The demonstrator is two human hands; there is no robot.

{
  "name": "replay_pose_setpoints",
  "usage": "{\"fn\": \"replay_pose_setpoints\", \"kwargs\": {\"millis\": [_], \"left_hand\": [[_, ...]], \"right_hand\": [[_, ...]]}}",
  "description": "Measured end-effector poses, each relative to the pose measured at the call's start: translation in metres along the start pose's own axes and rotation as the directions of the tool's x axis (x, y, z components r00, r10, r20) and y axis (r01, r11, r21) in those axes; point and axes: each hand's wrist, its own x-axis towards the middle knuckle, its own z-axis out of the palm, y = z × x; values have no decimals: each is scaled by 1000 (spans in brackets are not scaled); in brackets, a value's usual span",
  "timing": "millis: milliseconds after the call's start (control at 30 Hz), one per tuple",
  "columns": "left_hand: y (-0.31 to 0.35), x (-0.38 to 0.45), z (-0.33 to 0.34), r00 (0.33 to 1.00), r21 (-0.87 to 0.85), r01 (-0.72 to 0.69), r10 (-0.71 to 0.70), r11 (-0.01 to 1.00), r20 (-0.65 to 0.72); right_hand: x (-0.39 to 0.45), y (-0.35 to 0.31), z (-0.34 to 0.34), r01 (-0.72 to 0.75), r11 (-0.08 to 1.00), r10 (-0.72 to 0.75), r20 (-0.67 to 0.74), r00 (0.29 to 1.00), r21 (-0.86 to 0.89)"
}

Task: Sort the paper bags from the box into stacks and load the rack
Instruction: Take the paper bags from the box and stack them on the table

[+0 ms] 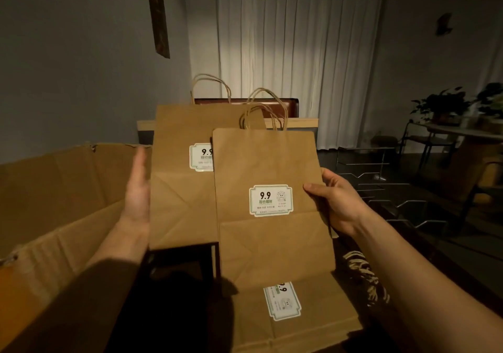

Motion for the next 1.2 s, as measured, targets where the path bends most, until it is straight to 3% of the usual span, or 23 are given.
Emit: {"fn": "replay_pose_setpoints", "kwargs": {"millis": [100, 233, 367, 500, 700, 933, 1067, 1200], "left_hand": [[-16, -10, 40, 996, 235, -62, 46, 970, 73], [-33, -16, 66, 942, 434, -327, 325, 840, 81], [-44, -31, 70, 906, 459, -416, 403, 785, 132], [-57, -38, 72, 865, 476, -479, 490, 738, 110], [-55, -8, 63, 874, 509, -436, 484, 742, 43], [-101, 7, 24, 966, 586, -213, 259, 782, 6], [-111, 7, 14, 984, 549, -118, 171, 828, -46], [-126, 3, 3, 993, 602, -45, 99, 797, -57]], "right_hand": [[-8, 1, 9, 91, 996, -91, -47, 995, 8], [-23, -2, 22, 255, 967, -256, -123, 959, -30], [-50, -5, 25, 404, 896, -428, -115, 896, -183], [-63, -1, 31, 449, 856, -484, -89, 871, -255], [-13, -6, 29, 274, 924, -296, -46, 954, -267], [14, 47, 19, 94, 970, -121, -107, 987, -226], [16, 63, 12, 29, 951, -49, -57, 997, -309], [19, 71, 8, -32, 929, 32, -7, 999, -370]]}}
